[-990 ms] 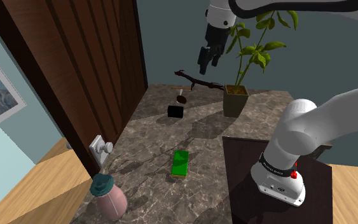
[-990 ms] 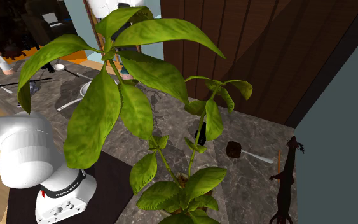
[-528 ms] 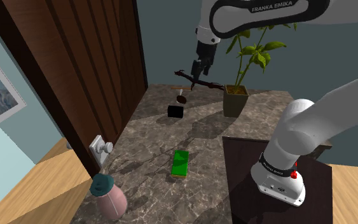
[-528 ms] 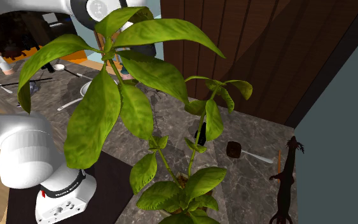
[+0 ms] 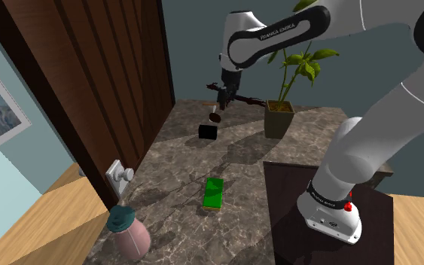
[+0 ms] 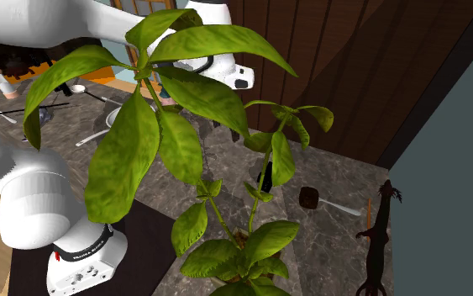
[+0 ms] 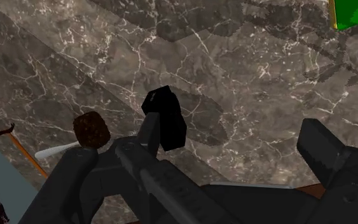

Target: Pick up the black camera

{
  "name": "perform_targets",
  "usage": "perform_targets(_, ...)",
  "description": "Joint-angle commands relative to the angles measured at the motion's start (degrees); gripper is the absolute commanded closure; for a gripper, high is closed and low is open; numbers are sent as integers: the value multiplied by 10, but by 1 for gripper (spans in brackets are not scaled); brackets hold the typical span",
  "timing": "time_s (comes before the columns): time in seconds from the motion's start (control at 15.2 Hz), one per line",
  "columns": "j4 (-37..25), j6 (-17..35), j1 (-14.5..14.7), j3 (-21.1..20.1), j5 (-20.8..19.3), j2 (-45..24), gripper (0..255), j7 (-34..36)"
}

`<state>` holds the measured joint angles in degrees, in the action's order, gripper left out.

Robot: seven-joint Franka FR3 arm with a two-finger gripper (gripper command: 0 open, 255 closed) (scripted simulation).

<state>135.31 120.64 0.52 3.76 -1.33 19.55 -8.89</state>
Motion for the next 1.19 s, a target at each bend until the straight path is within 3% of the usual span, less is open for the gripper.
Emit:
perform_targets(0.0, -11, 26, 0, 9, 2, -41, 0, -21)
perform_targets(0.59, -91, 117, -6, 31, 34, -238, 0, -114)
perform_targets(1.12, -211, 154, -27, 24, 64, -420, 0, -187)
